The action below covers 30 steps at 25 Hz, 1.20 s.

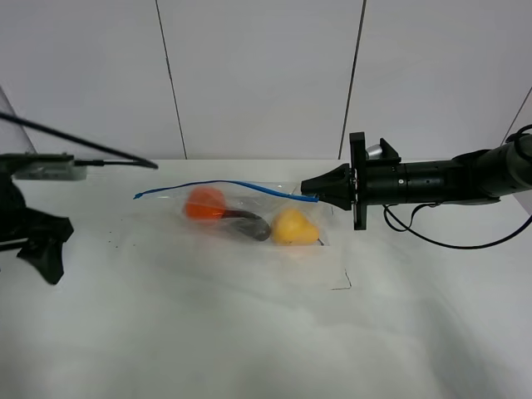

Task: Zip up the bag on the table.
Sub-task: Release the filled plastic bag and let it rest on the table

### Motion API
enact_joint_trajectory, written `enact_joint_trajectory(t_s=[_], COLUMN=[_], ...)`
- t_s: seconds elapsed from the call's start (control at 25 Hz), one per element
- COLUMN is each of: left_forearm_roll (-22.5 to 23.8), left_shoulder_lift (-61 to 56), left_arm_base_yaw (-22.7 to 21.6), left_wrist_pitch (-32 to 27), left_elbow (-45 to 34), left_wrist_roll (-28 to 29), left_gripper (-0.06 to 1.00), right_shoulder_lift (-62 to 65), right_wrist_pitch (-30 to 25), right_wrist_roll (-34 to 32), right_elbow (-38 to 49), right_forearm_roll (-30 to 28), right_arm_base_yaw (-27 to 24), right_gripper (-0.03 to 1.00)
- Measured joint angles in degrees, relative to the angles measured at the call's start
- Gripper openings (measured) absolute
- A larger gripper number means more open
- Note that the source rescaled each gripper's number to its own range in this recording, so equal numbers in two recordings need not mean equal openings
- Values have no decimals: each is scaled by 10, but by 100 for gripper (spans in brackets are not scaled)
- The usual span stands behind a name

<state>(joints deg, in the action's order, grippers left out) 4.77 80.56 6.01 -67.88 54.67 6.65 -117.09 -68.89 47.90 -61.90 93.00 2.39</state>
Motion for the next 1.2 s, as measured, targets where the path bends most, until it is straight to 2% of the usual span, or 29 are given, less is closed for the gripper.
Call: enact_joint_trajectory(t_s=[0.16,0.32,0.52,0.8,1.12,1.2], left_forearm_roll=[0,1,-10,-30,-34,-36], left_shoulder_lift=[-98,-184,-325,-453,-492,-503], left_arm_base_yaw=[0,0,0,0,-1,-13], left_wrist_pitch=[0,6,73,76,75,75], left_elbow=[-111,-172,-239,-262,-263,-263], left_wrist_roll=[0,0,-20,-62,-66,-66], left_gripper=[100,100,100,100,100,100], right_shoulder_lift=[0,0,0,0,0,0], right_wrist_pitch=[0,0,0,0,0,0], right_wrist_roll=[0,0,0,0,0,0], right_elbow=[0,0,0,0,0,0], right_forearm_roll=[0,0,0,0,0,0], right_arm_base_yaw=[0,0,0,0,0,0], right_gripper=[0,0,0,0,0,0])
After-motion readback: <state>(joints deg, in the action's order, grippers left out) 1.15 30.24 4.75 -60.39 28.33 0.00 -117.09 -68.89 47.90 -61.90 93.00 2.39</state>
